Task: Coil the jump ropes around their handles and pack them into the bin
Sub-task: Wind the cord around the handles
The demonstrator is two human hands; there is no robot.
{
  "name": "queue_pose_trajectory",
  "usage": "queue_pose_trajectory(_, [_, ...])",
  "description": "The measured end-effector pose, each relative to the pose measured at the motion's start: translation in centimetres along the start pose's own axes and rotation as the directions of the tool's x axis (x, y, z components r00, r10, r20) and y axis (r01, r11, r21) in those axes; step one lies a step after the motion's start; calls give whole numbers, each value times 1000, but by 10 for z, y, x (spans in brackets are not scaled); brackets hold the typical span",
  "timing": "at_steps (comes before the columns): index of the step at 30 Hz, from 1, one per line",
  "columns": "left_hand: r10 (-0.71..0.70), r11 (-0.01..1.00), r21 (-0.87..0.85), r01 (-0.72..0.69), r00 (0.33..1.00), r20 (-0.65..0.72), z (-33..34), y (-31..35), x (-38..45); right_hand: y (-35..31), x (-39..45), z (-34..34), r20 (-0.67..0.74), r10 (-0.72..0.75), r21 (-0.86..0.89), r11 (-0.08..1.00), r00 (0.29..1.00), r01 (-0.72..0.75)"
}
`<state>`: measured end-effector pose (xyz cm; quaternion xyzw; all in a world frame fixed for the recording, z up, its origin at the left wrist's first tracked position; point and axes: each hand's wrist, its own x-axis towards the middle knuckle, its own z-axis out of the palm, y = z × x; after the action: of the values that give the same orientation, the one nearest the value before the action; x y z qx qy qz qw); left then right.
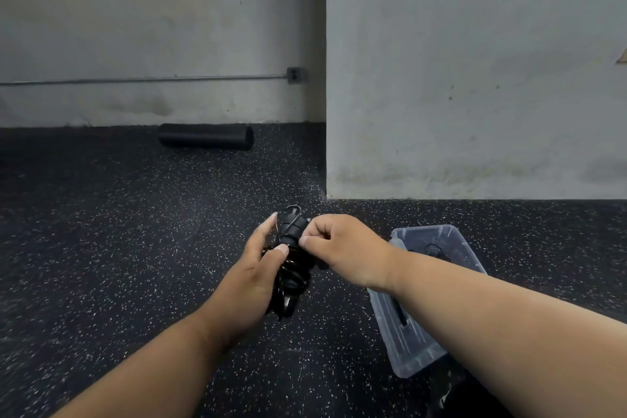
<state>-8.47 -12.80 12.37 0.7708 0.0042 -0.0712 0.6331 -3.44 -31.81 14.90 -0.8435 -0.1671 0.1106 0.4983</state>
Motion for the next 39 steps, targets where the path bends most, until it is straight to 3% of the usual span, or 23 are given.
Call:
queue_pose_trajectory(3, [52,998,47,-52,999,6,2,-3,0,0,1,5,104,102,177,977,989,-120])
queue_pose_trajectory(7, [103,981,162,-104,995,13,4,-5,3,6,8,8,188,321,428,824,928,-371])
queue_pose_trajectory(14, [258,901,381,-207,962,-87,4,5,1,9,14,4,395,394,526,644,830,-556])
queue_pose_trajectory(18, [274,849,504,-158,947,-165,0,8,-1,14,17,2,429,398,567,580,811,-585])
queue_pose_trajectory(22, [301,800,582,-144,936,-183,0,11,-4,14,15,9,363,400,513,667,841,-539])
queue_pose_trajectory(25, [345,772,618,-150,915,-209,0,12,-4,12,14,11,370,398,531,651,840,-542])
queue_pose_trajectory(28, [378,735,657,-167,905,-193,-1,9,-3,11,15,6,398,393,568,605,829,-559])
queue_pose_trajectory(39, [471,631,729,-265,878,-89,-4,11,-4,18,11,11,327,316,571,685,891,-453])
